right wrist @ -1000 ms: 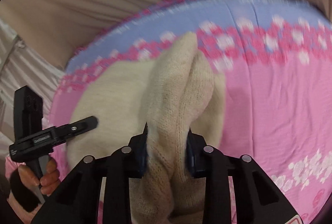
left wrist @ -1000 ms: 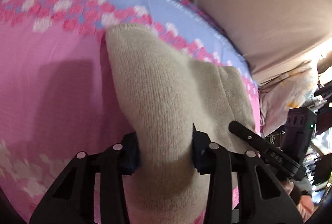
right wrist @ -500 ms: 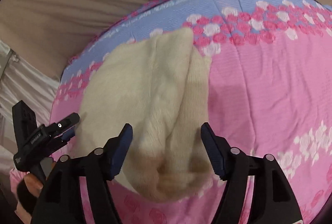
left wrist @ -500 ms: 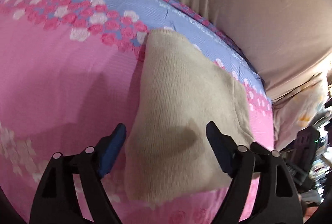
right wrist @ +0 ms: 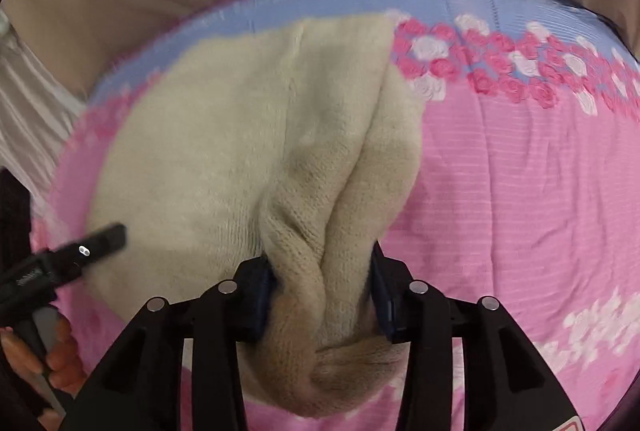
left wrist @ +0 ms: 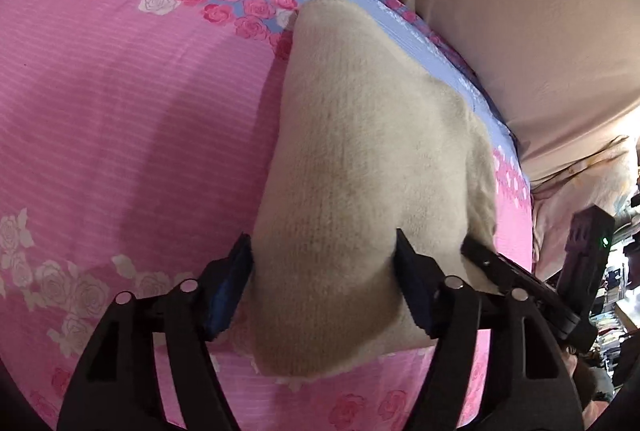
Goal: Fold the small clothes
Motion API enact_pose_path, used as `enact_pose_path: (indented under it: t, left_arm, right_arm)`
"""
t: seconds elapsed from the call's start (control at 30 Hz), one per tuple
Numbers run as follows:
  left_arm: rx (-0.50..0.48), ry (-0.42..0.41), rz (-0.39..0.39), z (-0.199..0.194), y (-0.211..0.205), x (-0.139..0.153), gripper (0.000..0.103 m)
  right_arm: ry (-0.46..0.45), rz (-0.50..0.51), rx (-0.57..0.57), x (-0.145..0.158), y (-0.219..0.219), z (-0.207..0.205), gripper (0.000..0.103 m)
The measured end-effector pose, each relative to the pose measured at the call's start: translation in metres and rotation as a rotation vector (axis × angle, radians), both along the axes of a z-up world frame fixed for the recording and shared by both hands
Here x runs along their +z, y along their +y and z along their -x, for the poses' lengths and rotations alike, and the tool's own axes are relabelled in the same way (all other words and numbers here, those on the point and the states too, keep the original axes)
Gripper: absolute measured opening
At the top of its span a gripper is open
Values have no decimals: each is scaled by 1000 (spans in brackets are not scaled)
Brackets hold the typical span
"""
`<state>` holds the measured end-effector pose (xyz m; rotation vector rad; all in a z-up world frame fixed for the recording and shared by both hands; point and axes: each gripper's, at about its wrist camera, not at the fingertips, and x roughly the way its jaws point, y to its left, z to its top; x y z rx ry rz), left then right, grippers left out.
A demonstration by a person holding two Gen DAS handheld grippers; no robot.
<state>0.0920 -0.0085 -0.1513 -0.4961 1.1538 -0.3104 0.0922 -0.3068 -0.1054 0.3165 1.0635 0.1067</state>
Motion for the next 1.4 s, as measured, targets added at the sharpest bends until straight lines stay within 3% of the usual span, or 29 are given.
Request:
enact_pose_path:
  t: [0.07, 0.17, 0.3, 0.5, 0.67, 0.83, 0.97, 1.4]
  left_arm:
    - [-6, -35, -31, 5, 0, 12, 68]
    - [-45, -125, -141, 17, -4, 39, 67]
    - [-31, -154, -227, 33, -3, 57, 73]
    - [-36, -219, -382, 66, -18, 78, 83]
    - [-37, -306, -455, 87, -39, 101, 92]
    - [-53, -357, -604, 104, -63, 115, 96]
    - [-55, -324, -570, 117, -66, 113, 96]
    - [4, -266, -567, 127, -57, 104, 95]
  right_arm:
    - [-45, 4, -64, 20, -6, 15, 44]
    - [-97, 74, -102, 40, -5, 38, 44]
    - [-111, 171, -132, 43, -2, 65, 51]
    - [-93, 202, -157, 42, 1, 100, 57]
    - [-167, 299, -158, 64, 21, 124, 65]
    - [-228, 347, -175, 81, 36, 142, 69]
    - [-229, 354, -170, 80, 43, 151, 71]
    - [-217, 332, -135, 72, 53, 165, 71]
